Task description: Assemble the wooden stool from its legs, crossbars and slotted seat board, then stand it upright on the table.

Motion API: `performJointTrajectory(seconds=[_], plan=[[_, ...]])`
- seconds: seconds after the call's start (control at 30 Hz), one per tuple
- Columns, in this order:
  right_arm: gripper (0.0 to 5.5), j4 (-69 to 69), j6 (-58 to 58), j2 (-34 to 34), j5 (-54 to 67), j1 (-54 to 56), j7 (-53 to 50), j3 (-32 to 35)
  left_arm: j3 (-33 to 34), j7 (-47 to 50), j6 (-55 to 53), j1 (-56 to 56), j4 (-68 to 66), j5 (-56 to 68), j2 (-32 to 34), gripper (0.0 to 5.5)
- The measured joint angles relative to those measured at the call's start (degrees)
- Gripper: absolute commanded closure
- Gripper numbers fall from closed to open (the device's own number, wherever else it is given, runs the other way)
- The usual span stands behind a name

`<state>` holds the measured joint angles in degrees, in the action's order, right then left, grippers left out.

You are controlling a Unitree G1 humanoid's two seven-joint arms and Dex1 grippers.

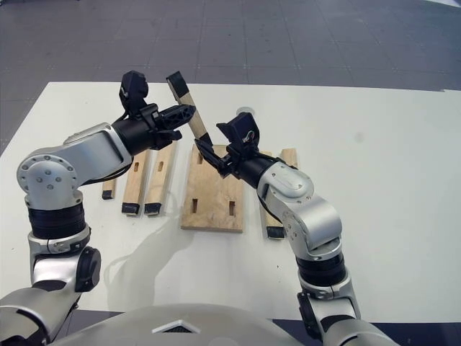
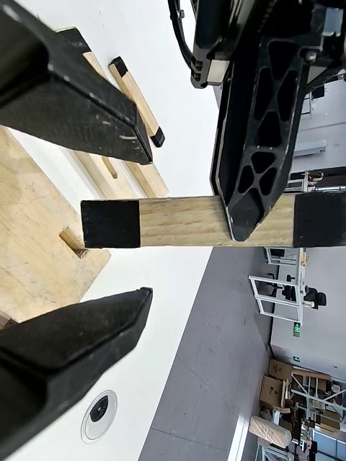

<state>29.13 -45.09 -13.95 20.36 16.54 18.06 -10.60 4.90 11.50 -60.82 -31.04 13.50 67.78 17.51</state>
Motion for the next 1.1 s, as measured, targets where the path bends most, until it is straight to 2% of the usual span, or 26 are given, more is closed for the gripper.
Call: performJointTrajectory(seconds=[0.2,0.37,0.53,0.83,1.1], plan=[[0.81,-0.9,0.5,0.2,-2.2,-0.1,-1.5,0.0,2.0,3.0,5.3,3.5,7.5,-10.8,0.3,5.09],[0.06,-2.3,1.6,1.8,-4.3,-0.5,-5.3,2.5,0.1,6.4,12.2,16.5,17.7,-28.3,3.1,5.09],[0.02,-2.9,2.3,3.2,-5.3,-1.6,-8.5,4.0,3.3,7.3,20.6,26.9,16.8,-38.1,0.1,5.09],[0.02,-2.6,2.4,5.1,-6.8,-6.0,-11.7,5.0,3.7,-2.7,25.4,27.6,5.7,-42.1,-1.6,5.09],[0.02,-2.7,2.4,5.1,-6.9,-6.3,-11.8,5.4,3.7,-4.7,26.8,26.6,3.7,-45.0,-4.7,5.09]])
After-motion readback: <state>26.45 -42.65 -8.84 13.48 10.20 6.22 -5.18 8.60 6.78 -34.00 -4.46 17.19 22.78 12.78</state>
